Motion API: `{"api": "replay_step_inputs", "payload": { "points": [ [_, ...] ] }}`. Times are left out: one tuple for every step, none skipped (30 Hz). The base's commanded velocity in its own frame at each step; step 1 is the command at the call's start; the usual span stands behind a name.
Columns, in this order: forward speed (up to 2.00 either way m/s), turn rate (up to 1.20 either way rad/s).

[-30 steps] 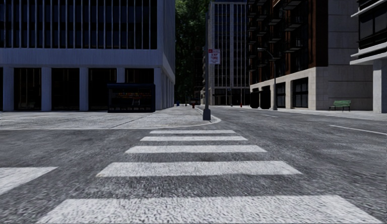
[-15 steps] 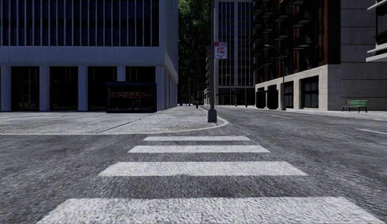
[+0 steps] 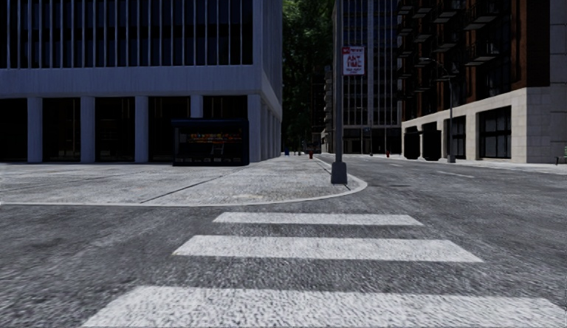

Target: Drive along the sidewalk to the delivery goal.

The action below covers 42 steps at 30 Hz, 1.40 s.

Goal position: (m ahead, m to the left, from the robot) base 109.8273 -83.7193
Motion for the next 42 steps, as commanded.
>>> {"api": "replay_step_inputs", "payload": {
  "points": [
    [2.0, 0.38],
    [2.0, 0.38],
    [2.0, 0.38],
    [2.0, 0.38],
    [2.0, 0.38],
    [2.0, 0.38],
    [2.0, 0.0],
    [2.0, 0.0],
    [2.0, 0.0],
    [2.0, 0.0],
    [2.0, 0.0],
    [2.0, 0.0],
    [2.0, 0.0],
    [2.0, 0.0],
    [2.0, 0.0],
    [2.0, -0.02],
    [2.0, -0.02],
    [2.0, -0.43],
    [2.0, -0.49],
    [2.0, -0.51],
    [2.0, -0.51],
    [2.0, -0.04],
    [2.0, 0.0],
    [2.0, 0.0],
    [2.0, 0.0],
    [2.0, 0.0],
    [2.0, 0.0],
    [2.0, 0.0],
    [2.0, 0.0],
    [2.0, 0.0],
    [2.0, 0.0],
    [2.0, 0.0],
    [2.0, 0.0],
    [2.0, 0.0],
    [2.0, 0.0],
    [2.0, 0.0],
    [2.0, 0.0],
    [2.0, 0.0],
    [2.0, 0.0],
    [2.0, 0.0],
    [2.0, 0.0],
    [2.0, 0.0]
  ]
}}
